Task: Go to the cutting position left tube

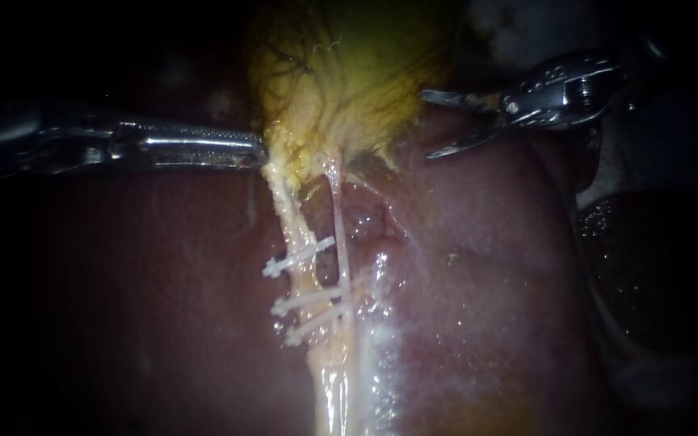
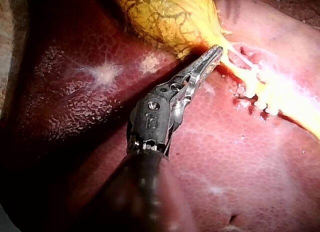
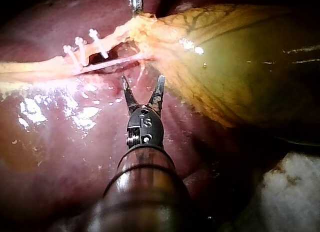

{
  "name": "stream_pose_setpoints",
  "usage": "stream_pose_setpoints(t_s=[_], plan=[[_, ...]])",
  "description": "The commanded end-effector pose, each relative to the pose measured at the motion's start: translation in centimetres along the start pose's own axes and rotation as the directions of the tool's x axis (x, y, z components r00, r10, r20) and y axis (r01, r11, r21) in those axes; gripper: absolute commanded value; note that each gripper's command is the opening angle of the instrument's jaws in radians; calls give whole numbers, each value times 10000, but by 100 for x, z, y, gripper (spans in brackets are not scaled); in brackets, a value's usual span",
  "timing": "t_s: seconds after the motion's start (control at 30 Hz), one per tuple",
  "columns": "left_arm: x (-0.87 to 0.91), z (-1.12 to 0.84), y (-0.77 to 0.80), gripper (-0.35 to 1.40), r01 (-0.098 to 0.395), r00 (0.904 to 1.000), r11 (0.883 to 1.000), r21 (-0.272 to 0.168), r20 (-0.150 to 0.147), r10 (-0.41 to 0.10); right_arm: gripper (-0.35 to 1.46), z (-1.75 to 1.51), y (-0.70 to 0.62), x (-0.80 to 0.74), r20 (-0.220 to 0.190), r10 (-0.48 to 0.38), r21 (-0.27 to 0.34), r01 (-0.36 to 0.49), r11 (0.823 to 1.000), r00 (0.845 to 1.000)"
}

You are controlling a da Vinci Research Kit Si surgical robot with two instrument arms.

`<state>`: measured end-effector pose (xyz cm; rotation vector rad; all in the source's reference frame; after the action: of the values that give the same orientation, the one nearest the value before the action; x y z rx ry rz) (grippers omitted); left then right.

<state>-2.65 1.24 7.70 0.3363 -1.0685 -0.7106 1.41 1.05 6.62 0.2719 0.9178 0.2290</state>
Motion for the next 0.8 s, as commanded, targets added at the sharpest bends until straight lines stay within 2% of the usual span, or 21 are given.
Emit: stream_pose_setpoints(t_s=[0.03,0.17,0.27,0.37,0.53,0.7,0.8], plan=[[0,-1,0,-35,-1,10000,10000,2,0,1,142,1,0,0,-12,8,17,-8,10000,10000],[-3,-6,0,-35,13,10000,10000,38,-9,-13,142,1,-1,1,-58,10,67,-10,10000,10000],[-11,-18,1,-35,57,10000,9999,151,-35,-57,142,1,-1,1,-76,11,123,-10,9999,10000],[-21,-33,5,-35,109,9999,9999,14,-67,-109,142,1,-2,1,-94,9,183,-7,9998,10000],[-34,-55,10,-35,201,9998,9997,-157,74,-199,141,1,-4,2,-142,5,336,0,9994,9999],[-35,-57,9,-35,214,9997,9996,-195,76,-213,139,2,-9,4,-285,-29,781,51,9969,9996],[-35,-56,9,-35,215,9997,9996,-201,77,-213,137,5,-15,7,-472,-97,1248,155,9921,9988]])
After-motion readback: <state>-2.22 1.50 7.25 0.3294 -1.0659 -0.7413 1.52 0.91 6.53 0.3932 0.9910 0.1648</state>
